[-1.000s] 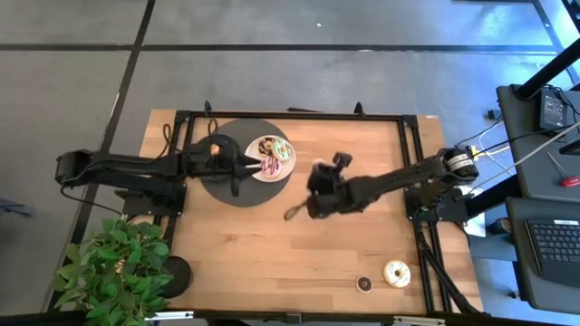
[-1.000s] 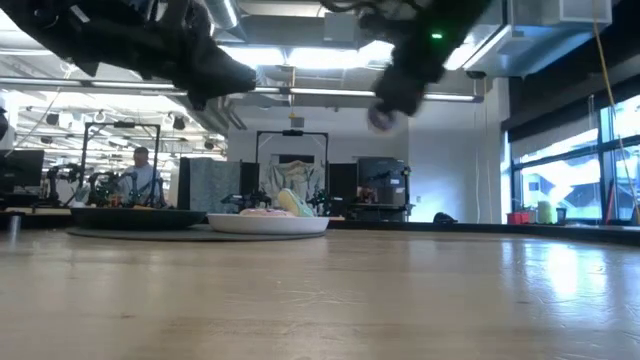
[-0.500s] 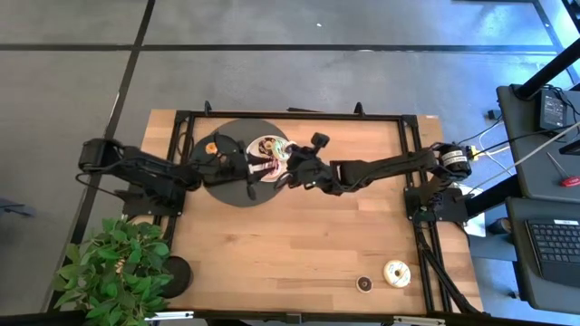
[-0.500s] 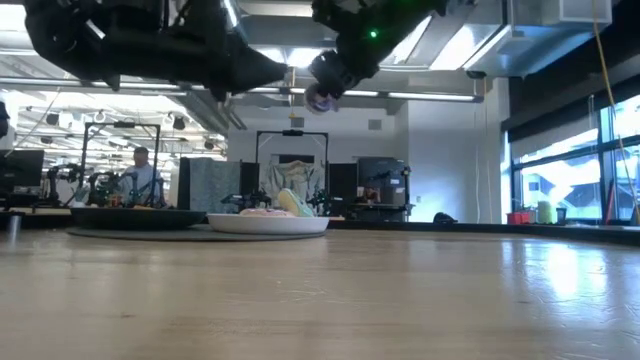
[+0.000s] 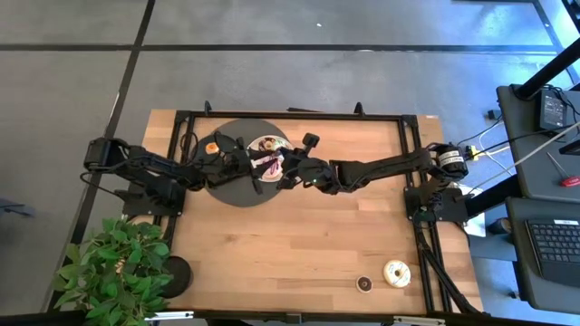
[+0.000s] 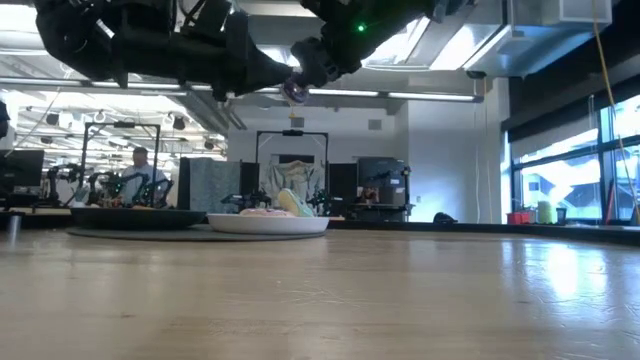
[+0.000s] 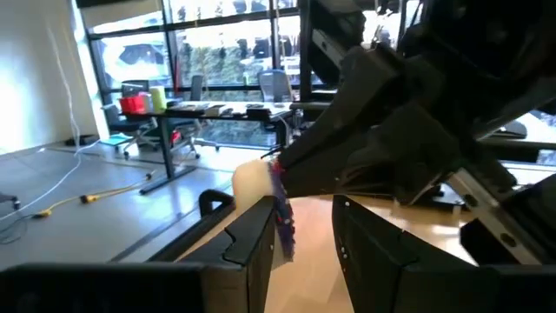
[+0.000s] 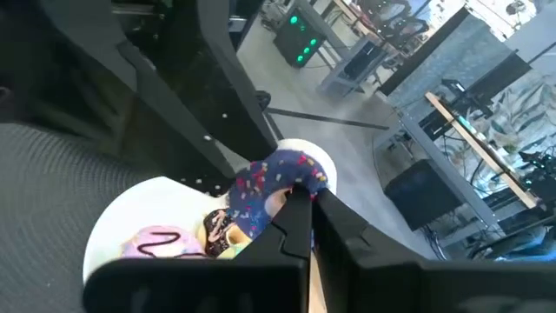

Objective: Pick & Place donuts
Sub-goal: Put the small violet donut on the black plate

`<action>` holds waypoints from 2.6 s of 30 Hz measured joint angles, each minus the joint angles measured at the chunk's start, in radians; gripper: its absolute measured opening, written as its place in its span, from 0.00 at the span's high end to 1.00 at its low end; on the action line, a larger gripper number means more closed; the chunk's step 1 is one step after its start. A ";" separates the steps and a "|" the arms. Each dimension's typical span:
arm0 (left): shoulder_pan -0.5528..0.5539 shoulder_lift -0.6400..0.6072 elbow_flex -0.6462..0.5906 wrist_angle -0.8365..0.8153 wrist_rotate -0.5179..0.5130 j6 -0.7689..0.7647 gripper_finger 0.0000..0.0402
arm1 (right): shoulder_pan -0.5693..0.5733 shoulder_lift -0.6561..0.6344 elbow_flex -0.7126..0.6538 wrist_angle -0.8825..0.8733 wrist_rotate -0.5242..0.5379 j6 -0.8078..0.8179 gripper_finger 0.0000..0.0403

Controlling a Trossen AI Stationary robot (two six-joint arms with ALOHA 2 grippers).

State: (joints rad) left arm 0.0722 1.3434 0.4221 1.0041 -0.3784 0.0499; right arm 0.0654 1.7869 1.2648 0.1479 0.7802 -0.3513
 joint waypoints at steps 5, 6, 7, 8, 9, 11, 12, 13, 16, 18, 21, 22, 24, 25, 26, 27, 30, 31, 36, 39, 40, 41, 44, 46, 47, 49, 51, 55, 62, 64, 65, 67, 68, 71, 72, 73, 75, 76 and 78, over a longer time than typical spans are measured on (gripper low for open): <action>-0.005 0.000 0.002 -0.036 -0.093 0.006 0.72 | 0.004 0.005 0.000 -0.002 0.007 -0.021 0.98; -0.007 0.000 0.002 -0.045 -0.116 0.006 0.72 | 0.005 0.005 0.000 -0.002 0.007 -0.022 0.98; -0.008 0.000 0.002 -0.049 -0.131 0.006 0.72 | 0.007 0.005 0.000 0.000 0.005 -0.022 0.98; -0.008 0.000 0.002 -0.050 -0.141 0.008 0.72 | 0.009 0.005 0.000 0.000 0.003 -0.021 0.98; -0.008 0.000 0.002 -0.050 -0.146 0.014 0.72 | 0.010 0.005 0.000 -0.001 -0.005 -0.020 0.98; -0.008 0.000 0.002 -0.051 -0.150 0.023 0.72 | 0.010 0.005 0.000 0.000 -0.019 -0.017 0.98; -0.008 0.000 0.002 -0.051 -0.150 0.024 0.72 | 0.011 0.005 0.000 0.000 -0.019 -0.017 0.98; -0.008 0.000 0.002 -0.051 -0.150 0.024 0.72 | 0.013 0.005 0.000 0.000 -0.019 -0.017 0.98; -0.008 0.000 0.002 -0.054 -0.150 0.025 0.72 | 0.016 0.005 0.000 0.000 -0.022 -0.016 0.98; -0.008 0.000 0.002 -0.054 -0.150 0.025 0.72 | 0.016 0.005 0.000 0.000 -0.023 -0.016 0.98; -0.008 0.000 0.002 -0.056 -0.145 0.025 0.72 | 0.017 0.005 0.000 0.000 -0.023 -0.016 0.98; -0.008 0.000 0.002 -0.056 -0.143 0.025 0.72 | 0.017 0.005 0.000 0.000 -0.023 -0.016 0.98; -0.008 0.000 0.002 -0.056 -0.134 0.025 0.74 | 0.017 0.005 0.000 0.000 -0.023 -0.016 0.98; -0.008 0.000 0.002 -0.056 -0.128 0.025 0.76 | 0.017 0.005 0.000 0.000 -0.023 -0.016 0.98; -0.007 0.000 0.002 -0.057 -0.123 0.025 0.78 | 0.017 0.005 0.000 0.000 -0.023 -0.016 0.98; -0.007 0.000 0.002 -0.057 -0.120 0.025 0.80 | 0.017 0.005 0.000 0.000 -0.023 -0.016 0.98; -0.007 0.000 0.002 -0.057 -0.118 0.025 0.86 | 0.017 0.005 0.000 0.000 -0.023 -0.017 0.98; -0.007 0.000 0.002 -0.056 -0.117 0.025 0.88 | 0.017 0.005 0.000 0.000 -0.024 -0.017 0.98; -0.007 0.000 0.002 -0.058 -0.116 0.025 0.98 | 0.017 0.005 0.000 -0.001 -0.024 -0.047 0.94; -0.007 -0.003 0.002 -0.075 -0.128 0.023 0.98 | 0.012 -0.011 0.000 -0.024 -0.022 -0.046 0.86; -0.007 -0.008 0.002 -0.093 -0.137 0.013 0.98 | 0.011 -0.028 0.000 -0.056 -0.023 -0.040 0.82; -0.008 -0.017 0.002 -0.117 -0.152 0.001 0.98 | 0.011 -0.048 0.000 -0.097 -0.031 -0.022 0.78; -0.009 -0.068 0.002 -0.260 -0.210 -0.056 0.99 | 0.010 -0.128 0.001 -0.298 -0.099 0.081 0.66; -0.007 -0.114 0.002 -0.387 -0.231 -0.121 0.99 | 0.009 -0.180 0.001 -0.438 -0.176 0.153 0.62; -0.003 -0.140 0.002 -0.454 -0.233 -0.163 0.99 | 0.005 -0.203 0.001 -0.504 -0.212 0.182 0.60; 0.006 -0.199 0.002 -0.614 -0.223 -0.262 0.99 | 0.004 -0.244 0.001 -0.601 -0.267 0.226 0.58; 0.027 -0.261 0.002 -0.790 -0.196 -0.364 0.99 | 0.003 -0.269 0.001 -0.683 -0.280 0.266 0.57; 0.093 -0.390 0.002 -1.148 -0.118 -0.570 0.99 | 0.003 -0.283 0.001 -0.770 -0.279 0.322 0.57; 0.187 -0.576 0.002 -1.497 -0.003 -0.759 0.99 | 0.003 -0.268 0.000 -0.799 -0.278 0.320 0.59; 0.209 -0.623 0.002 -1.567 0.010 -0.771 0.99 | 0.003 -0.268 0.000 -0.801 -0.277 0.319 0.59; 0.220 -0.642 0.002 -1.596 0.013 -0.773 0.99 | 0.002 -0.268 0.000 -0.806 -0.277 0.319 0.59; 0.240 -0.679 0.002 -1.680 0.015 -0.790 0.99 | 0.002 -0.268 0.000 -0.813 -0.277 0.318 0.59; 0.251 -0.696 0.002 -1.713 0.014 -0.796 0.99 | 0.002 -0.268 0.000 -0.814 -0.277 0.318 0.59; 0.284 -0.736 0.002 -1.804 0.014 -0.807 0.99 | 0.002 -0.268 0.000 -0.832 -0.277 0.318 0.59; 0.295 -0.746 0.002 -1.823 0.014 -0.818 0.99 | 0.002 -0.268 0.000 -0.834 -0.277 0.320 0.59; 0.306 -0.753 0.002 -1.833 0.013 -0.831 0.99 | 0.002 -0.268 0.000 -0.836 -0.277 0.320 0.59; 0.326 -0.761 0.002 -1.840 0.011 -0.842 0.99 | 0.002 -0.268 0.000 -0.837 -0.277 0.320 0.59; 0.335 -0.763 0.002 -1.838 0.011 -0.842 0.99 | 0.002 -0.268 0.000 -0.837 -0.277 0.320 0.59; 0.355 -0.760 0.002 -1.839 0.013 -0.844 0.99 | 0.002 -0.268 0.000 -0.837 -0.277 0.320 0.59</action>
State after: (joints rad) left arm 0.4269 0.5835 0.4236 -0.8344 -0.3658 -0.7937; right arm 0.0677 1.5188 1.2652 -0.6888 0.5034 -0.0315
